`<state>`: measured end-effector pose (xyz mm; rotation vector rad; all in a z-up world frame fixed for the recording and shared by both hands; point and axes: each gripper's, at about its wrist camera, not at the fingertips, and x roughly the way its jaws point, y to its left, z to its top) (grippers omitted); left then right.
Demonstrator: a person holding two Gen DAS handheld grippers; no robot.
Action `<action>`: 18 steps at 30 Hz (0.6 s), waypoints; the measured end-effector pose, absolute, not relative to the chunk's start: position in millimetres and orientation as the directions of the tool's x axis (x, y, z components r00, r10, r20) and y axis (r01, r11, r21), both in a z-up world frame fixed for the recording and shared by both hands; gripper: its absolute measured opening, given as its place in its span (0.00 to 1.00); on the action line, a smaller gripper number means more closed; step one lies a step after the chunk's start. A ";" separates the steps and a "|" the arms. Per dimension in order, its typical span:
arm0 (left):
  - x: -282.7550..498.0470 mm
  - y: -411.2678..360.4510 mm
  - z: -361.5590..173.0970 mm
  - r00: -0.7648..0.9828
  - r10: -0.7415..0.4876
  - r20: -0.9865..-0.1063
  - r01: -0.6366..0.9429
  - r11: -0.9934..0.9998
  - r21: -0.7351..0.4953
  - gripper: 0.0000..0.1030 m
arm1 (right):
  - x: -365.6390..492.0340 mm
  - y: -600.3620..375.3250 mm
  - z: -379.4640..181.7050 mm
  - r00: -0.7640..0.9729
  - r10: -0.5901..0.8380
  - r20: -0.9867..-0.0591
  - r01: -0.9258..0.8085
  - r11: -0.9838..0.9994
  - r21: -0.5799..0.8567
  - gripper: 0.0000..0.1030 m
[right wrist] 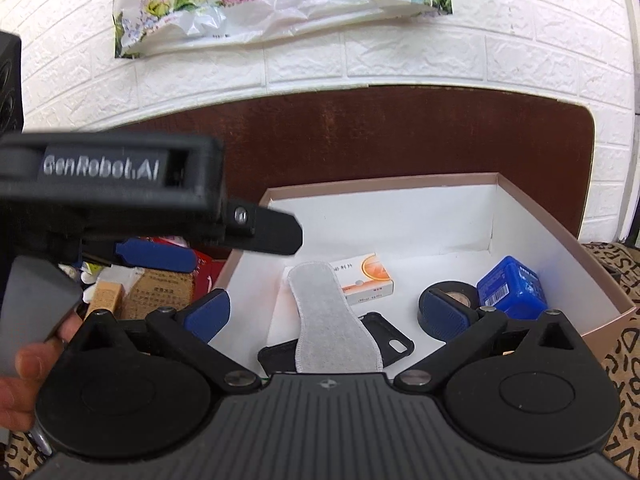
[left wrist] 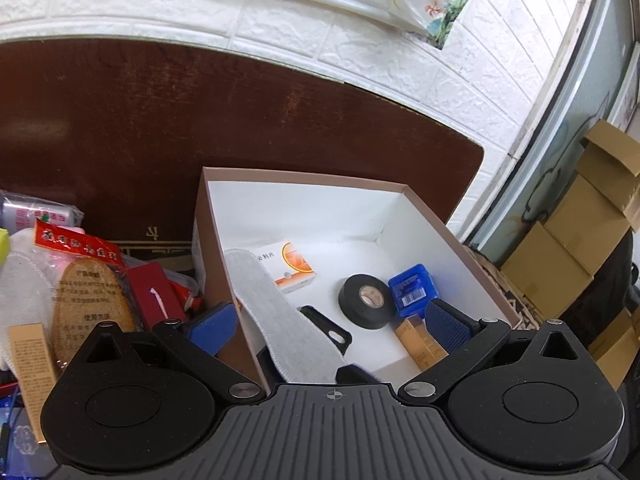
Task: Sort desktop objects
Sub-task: 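Withdraw the left gripper from the box back toward the blue tape roll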
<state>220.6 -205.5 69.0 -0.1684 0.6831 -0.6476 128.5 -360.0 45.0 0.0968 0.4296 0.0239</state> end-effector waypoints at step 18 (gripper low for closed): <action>128.9 -169.7 60.7 0.693 -0.566 -0.447 0.508 0.823 -0.254 1.00 | 67.3 -339.4 46.1 0.929 0.041 -0.368 -0.003 0.995 0.103 1.00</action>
